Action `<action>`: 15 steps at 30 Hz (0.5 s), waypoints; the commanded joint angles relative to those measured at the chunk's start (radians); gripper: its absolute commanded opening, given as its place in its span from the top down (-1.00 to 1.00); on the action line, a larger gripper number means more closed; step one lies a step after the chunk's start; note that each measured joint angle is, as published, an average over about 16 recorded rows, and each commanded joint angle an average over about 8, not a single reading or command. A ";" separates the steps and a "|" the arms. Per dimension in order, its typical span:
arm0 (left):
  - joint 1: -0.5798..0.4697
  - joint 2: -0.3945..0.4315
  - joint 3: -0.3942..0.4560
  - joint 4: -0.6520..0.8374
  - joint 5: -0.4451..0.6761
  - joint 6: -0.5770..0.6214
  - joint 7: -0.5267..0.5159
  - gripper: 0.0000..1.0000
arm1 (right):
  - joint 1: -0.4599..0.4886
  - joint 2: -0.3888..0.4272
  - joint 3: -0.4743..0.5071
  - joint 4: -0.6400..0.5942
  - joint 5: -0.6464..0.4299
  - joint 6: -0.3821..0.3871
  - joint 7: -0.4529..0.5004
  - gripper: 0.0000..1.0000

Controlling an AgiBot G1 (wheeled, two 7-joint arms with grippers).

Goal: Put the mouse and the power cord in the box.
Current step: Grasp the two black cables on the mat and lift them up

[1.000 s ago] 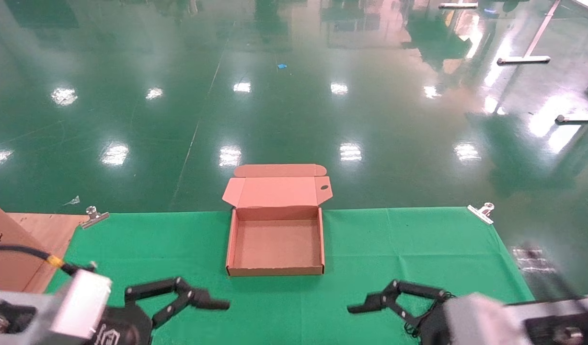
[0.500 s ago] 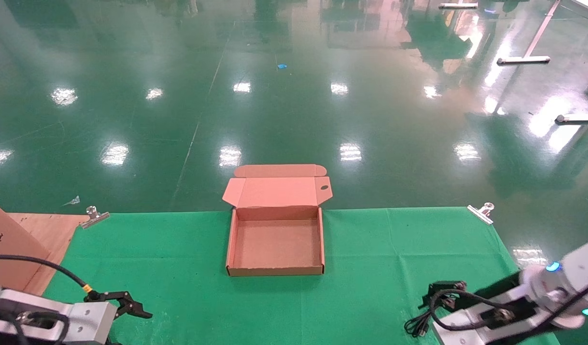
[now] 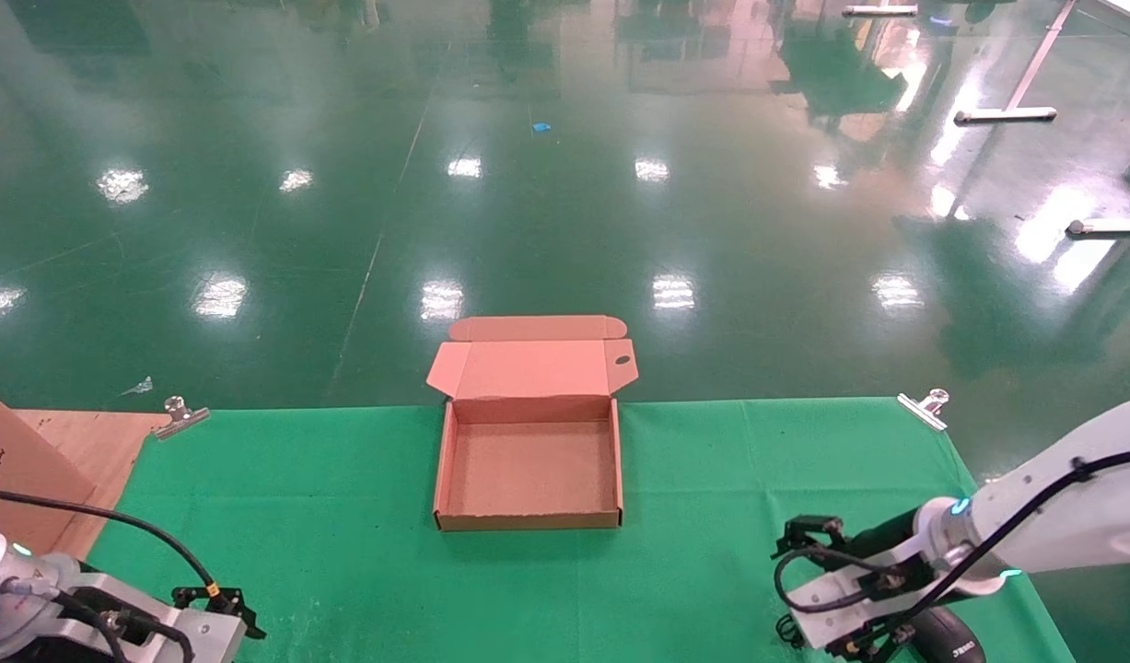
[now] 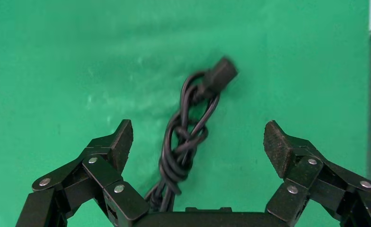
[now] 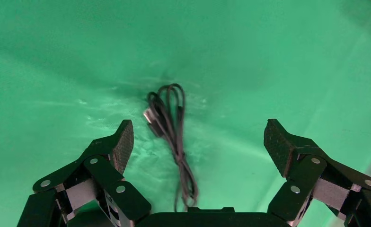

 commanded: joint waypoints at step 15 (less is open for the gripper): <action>0.022 0.078 -0.003 0.194 0.013 -0.228 0.110 -1.00 | 0.053 -0.127 0.017 -0.406 0.024 0.133 -0.236 -1.00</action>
